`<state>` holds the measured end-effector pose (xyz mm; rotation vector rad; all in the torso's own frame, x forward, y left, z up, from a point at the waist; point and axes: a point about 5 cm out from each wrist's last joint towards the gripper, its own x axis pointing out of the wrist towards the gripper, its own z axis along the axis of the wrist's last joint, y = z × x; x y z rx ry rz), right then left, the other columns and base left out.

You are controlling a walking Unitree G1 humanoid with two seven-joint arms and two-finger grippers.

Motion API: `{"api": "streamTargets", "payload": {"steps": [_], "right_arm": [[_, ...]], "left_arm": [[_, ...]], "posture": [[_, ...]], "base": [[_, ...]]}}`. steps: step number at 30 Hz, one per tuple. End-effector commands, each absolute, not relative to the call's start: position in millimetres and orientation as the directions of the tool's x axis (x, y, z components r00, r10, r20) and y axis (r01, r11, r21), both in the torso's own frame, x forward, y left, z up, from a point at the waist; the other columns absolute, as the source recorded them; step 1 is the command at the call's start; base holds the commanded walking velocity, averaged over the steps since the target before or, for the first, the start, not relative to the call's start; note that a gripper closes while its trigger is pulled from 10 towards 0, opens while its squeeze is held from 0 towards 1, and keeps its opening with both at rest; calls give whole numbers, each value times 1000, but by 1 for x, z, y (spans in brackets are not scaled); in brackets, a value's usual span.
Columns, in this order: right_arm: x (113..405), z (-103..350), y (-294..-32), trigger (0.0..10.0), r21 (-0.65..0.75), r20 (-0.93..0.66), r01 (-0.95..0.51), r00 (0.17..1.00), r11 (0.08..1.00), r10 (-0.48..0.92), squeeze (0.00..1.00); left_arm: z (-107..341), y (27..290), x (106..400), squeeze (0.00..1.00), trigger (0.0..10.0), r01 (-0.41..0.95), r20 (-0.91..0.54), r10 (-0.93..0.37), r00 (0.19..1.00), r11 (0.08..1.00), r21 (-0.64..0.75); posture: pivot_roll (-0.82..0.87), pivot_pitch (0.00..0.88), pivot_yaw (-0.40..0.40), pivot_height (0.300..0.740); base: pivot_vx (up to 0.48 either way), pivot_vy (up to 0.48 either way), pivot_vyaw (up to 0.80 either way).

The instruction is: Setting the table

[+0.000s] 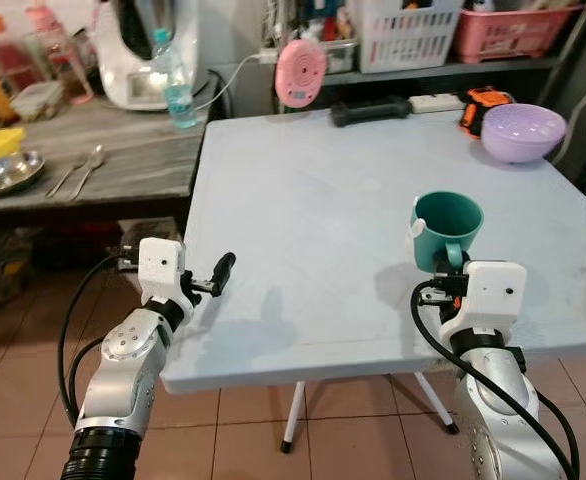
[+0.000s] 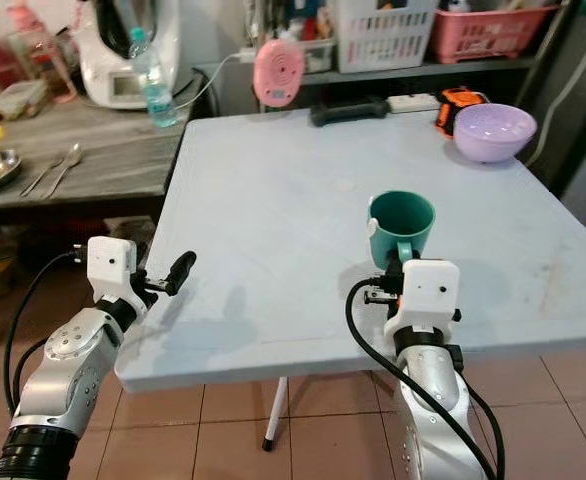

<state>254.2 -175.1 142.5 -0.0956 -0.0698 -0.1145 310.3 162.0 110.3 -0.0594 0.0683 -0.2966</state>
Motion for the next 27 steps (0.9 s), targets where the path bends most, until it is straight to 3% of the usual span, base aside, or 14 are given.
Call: {"api": "streamTargets", "payload": {"steps": [1,27], "right_arm": [[256,148,-168,10000,-78,105,97,991,992,-88,0],[259,147,-164,10000,-99,109,78,992,992,-67,0]], "left_arm": [[110,172,309,0,10000,260,-66,-262,963,965,-46],[109,171,310,0,10000,254,-60,-256,965,967,-39]], "posture": [[-116,25,81,740],[-114,20,79,740]], "base": [[0,352,0],[0,401,0]]}}
